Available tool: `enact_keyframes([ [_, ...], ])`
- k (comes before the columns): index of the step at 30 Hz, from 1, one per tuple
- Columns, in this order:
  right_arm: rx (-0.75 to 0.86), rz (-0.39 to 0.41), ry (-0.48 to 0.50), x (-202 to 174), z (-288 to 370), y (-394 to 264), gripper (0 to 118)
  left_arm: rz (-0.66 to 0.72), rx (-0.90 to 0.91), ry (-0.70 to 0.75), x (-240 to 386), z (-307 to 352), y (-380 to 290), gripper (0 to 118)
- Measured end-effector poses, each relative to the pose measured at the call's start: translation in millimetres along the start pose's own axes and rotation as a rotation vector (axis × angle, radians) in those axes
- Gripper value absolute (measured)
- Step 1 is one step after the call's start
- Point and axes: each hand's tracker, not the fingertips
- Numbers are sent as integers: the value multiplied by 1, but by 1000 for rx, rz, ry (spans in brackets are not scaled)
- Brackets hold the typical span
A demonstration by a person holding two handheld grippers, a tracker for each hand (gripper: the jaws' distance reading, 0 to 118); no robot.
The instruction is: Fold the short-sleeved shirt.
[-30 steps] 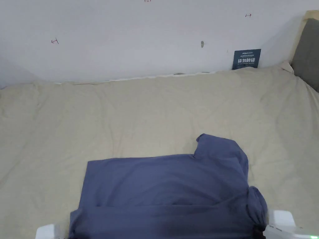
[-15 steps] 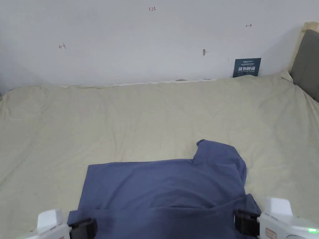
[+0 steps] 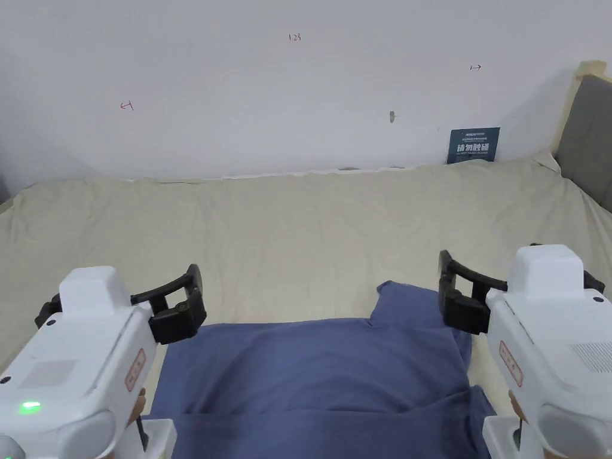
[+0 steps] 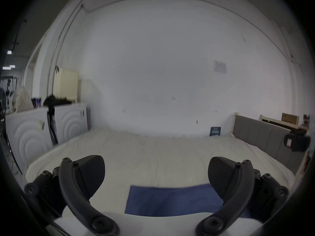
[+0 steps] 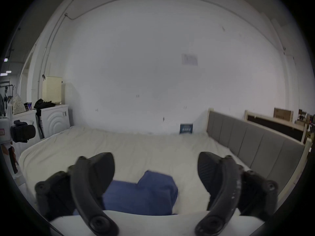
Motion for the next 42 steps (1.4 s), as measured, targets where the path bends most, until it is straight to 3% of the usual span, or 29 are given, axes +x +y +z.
enact_keyframes([
  [2, 24, 11, -14, -4, 3, 2, 54, -40, 35, 7, 8, 2, -4, 95],
  [3, 31, 10, -19, -4, 2, 2, 31, -57, 32, 12, 12, 2, -7, 74],
  [4, 36, 10, -20, -4, 2, 2, 6, -77, 26, 20, 16, 2, -9, 31],
  [5, 41, 7, -20, -4, 2, 1, 3, -108, 19, 53, 20, -1, -12, 0],
  [16, 2, 1, -12, 3, -24, -7, 1, -48, -184, 16, 6, -52, -24, 0],
  [24, -73, 13, -3, 4, -69, -20, 1, 107, -547, -67, -46, -176, -67, 0],
  [28, -110, 19, -9, 3, -99, -28, 1, 54, -683, -93, -63, -235, -100, 2],
  [30, -133, 14, -8, 3, -115, -32, 1, 39, -746, -98, -70, -260, -121, 12],
  [31, -144, 12, -9, 3, -122, -36, 1, 54, -780, -90, -73, -273, -131, 24],
  [32, -151, 14, -11, 2, -128, -38, 1, 67, -816, -90, -76, -285, -140, 42],
  [34, -172, 21, -18, 2, -143, -43, 1, 95, -880, -49, -81, -303, -161, 101],
  [35, -180, 20, -19, 2, -148, -46, 1, 95, -904, -37, -82, -311, -171, 114],
  [36, -190, 17, -21, 2, -154, -49, 1, 90, -907, -19, -82, -317, -179, 115],
  [39, -221, 15, -29, 4, -170, -59, 2, 67, -939, 25, -85, -330, -204, 102],
  [42, -251, 16, -37, 6, -182, -68, 2, 43, -999, 32, -85, -339, -224, 74],
])
